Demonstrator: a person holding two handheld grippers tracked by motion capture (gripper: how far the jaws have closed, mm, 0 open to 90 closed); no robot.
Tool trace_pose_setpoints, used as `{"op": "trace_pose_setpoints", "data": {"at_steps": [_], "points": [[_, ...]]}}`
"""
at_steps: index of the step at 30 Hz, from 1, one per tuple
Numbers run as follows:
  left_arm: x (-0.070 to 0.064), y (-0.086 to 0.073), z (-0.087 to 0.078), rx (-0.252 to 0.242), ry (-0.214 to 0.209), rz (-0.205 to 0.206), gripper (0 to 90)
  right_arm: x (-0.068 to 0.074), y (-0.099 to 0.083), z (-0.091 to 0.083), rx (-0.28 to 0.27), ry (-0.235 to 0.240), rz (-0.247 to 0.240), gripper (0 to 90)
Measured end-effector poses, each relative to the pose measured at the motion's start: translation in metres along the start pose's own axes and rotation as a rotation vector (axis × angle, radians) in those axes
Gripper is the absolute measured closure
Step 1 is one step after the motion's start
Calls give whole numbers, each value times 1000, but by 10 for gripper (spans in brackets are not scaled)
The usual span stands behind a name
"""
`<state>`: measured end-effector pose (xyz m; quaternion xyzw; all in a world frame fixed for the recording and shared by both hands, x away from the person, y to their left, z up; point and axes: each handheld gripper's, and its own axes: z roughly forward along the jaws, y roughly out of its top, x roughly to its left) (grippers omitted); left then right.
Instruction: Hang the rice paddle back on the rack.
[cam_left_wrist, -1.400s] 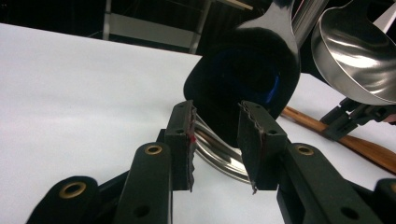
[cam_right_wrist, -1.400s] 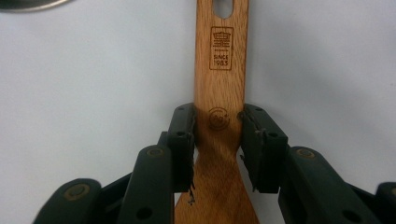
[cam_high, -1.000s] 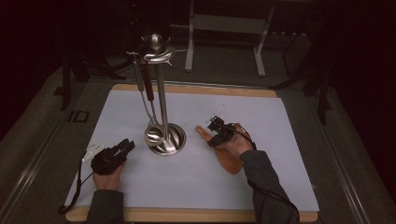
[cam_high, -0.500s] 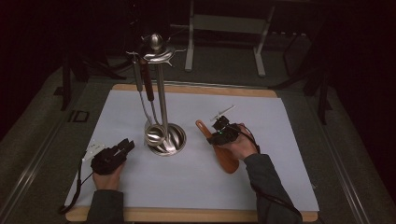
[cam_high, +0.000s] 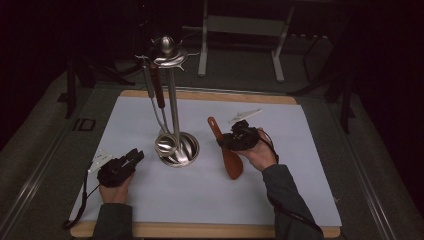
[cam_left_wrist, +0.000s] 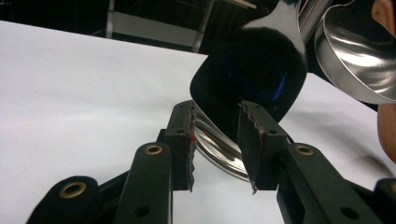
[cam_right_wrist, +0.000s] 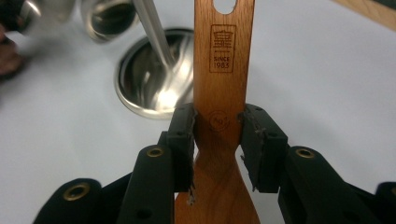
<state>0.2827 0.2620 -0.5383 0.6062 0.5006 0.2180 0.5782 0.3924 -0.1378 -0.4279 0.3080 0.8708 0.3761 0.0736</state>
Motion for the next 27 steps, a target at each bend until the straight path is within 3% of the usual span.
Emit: {"op": "trace_pose_setpoints", "data": {"at_steps": [3,10,13,27], "points": [[0,0,0,0,0,0,664,1,1,-3,-28,12,-4,663],[0,0,0,0,1,-1,665,4,5,-15,-147,109,-36,663],[0,0,0,0,1,-1,664,4,8,-19,-175,126,-34,663],[0,0,0,-1,1,-1,664,14,20,-33,-229,68,-47,663]]}}
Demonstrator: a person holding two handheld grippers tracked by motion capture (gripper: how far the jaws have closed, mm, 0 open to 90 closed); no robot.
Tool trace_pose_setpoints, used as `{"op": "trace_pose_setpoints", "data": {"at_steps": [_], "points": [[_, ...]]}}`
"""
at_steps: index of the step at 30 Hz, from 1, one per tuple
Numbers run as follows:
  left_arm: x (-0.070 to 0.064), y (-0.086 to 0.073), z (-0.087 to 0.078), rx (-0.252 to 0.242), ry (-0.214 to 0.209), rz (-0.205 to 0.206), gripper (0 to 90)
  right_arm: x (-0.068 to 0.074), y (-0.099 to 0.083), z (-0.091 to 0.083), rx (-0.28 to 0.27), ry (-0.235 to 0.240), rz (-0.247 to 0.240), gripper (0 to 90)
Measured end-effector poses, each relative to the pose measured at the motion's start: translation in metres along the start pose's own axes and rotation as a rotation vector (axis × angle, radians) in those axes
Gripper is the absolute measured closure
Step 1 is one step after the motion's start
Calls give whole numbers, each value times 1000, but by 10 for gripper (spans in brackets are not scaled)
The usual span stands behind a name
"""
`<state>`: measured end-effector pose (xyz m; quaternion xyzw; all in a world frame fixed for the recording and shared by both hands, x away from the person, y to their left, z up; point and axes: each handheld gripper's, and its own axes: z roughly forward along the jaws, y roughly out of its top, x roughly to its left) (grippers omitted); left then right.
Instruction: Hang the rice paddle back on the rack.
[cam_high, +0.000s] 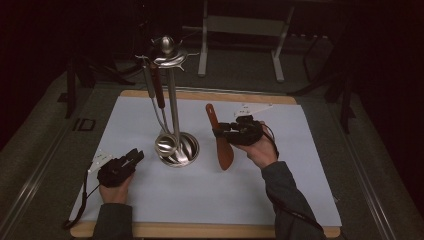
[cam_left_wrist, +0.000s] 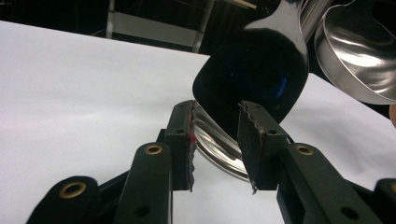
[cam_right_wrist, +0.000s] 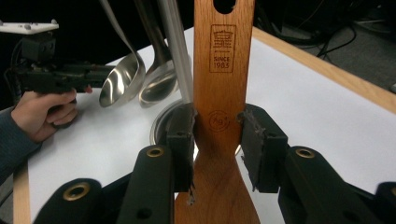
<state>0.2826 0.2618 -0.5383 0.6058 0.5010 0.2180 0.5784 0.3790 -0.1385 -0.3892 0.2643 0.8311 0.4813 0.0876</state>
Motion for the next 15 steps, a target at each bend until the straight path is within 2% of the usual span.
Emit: {"op": "trace_pose_setpoints", "data": {"at_steps": [15], "points": [[0,0,0,1,0,-1,664,14,25,-16,-42,-8,-62,663]]}}
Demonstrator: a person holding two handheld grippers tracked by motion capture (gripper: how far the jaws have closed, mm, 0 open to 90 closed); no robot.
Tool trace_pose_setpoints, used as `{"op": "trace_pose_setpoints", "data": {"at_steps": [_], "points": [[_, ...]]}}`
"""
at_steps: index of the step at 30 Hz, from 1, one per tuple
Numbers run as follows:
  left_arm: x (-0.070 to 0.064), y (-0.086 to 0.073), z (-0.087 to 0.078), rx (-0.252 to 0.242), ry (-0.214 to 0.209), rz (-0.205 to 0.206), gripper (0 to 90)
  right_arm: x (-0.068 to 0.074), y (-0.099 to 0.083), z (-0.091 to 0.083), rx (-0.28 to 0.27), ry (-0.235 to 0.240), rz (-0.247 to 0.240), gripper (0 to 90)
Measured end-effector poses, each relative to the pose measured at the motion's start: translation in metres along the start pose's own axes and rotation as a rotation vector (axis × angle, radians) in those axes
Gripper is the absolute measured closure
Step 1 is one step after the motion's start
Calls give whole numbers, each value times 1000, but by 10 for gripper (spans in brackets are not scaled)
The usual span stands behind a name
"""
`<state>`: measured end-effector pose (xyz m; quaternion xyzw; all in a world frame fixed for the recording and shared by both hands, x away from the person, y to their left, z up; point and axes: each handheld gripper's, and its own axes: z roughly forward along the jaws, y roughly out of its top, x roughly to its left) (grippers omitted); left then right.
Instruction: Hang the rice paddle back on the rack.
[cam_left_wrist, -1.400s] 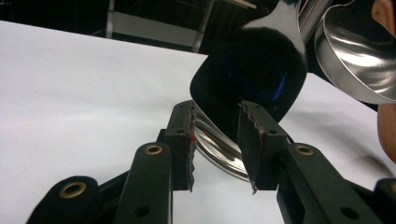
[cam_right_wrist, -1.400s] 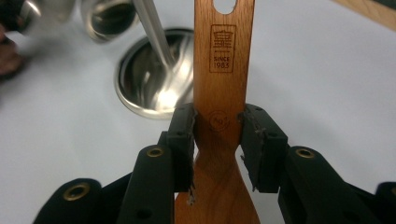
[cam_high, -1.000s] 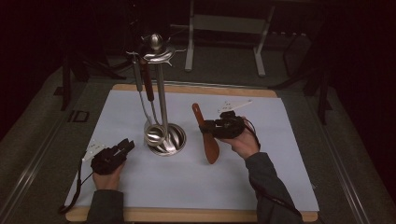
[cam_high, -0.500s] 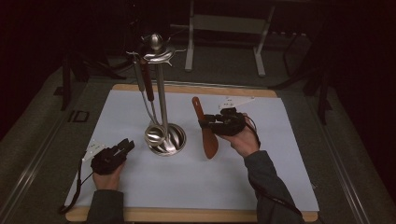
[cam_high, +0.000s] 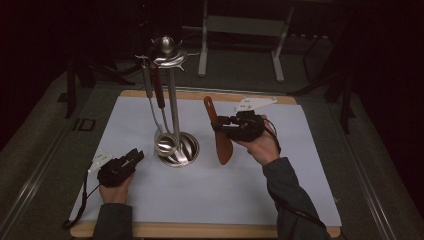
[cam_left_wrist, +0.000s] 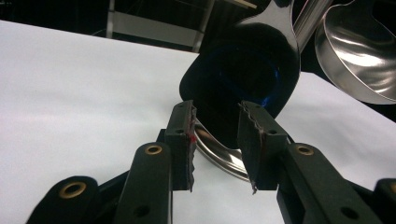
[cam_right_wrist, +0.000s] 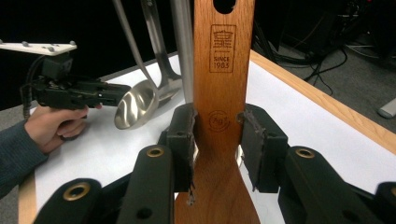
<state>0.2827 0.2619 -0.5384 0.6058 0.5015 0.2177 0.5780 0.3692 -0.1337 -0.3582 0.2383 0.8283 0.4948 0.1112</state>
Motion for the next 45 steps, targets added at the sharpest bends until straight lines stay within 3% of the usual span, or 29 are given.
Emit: {"op": "trace_pose_setpoints", "data": {"at_steps": [31,45], "points": [[1,0,0,1,-2,-3,662,11,28,-6,-45,18,-41,663],[0,0,1,4,1,-5,661,12,31,-6,-51,26,-47,663]]}}
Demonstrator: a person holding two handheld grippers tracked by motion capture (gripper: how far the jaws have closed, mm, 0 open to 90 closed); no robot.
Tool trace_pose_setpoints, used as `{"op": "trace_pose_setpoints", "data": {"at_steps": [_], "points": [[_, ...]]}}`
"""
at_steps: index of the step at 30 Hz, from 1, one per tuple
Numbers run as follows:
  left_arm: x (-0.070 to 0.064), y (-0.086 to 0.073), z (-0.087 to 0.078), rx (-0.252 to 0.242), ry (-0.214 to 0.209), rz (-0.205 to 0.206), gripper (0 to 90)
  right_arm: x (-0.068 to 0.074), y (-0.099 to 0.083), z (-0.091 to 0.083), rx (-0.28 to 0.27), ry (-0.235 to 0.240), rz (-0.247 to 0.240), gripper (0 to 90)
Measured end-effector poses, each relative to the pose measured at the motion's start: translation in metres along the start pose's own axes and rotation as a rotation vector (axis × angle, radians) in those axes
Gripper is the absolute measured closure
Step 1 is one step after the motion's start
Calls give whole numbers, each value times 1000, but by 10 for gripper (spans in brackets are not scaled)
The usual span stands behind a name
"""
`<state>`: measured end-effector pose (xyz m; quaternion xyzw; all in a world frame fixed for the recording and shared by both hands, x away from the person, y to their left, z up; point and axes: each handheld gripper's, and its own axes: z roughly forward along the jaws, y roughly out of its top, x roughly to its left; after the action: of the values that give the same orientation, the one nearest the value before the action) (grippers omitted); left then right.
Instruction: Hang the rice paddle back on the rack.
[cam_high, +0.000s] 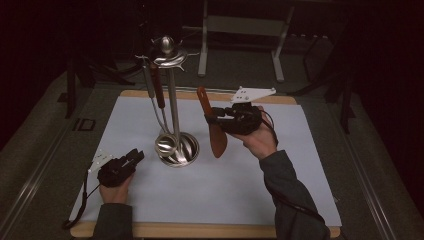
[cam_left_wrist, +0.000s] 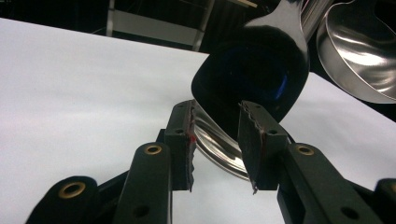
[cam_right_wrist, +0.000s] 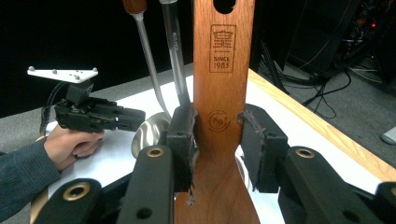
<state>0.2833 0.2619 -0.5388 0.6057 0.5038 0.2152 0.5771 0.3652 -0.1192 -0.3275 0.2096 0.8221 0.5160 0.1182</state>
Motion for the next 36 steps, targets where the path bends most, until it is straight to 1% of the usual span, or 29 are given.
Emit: {"op": "trace_pose_setpoints", "data": {"at_steps": [6,13,18,23,29,36], "points": [[0,0,0,0,-1,1,662,1,2,-1,-10,6,2,663],[0,0,0,0,-2,3,661,2,8,-4,-36,11,-7,663],[-1,0,0,0,-4,2,661,7,13,-6,-46,22,-13,663],[0,0,0,0,-4,3,661,8,17,-7,-56,35,-20,663],[0,0,0,-1,-4,2,661,10,22,-8,-77,65,-15,663],[0,0,0,-1,-4,3,661,10,26,-9,-99,86,-8,663]]}}
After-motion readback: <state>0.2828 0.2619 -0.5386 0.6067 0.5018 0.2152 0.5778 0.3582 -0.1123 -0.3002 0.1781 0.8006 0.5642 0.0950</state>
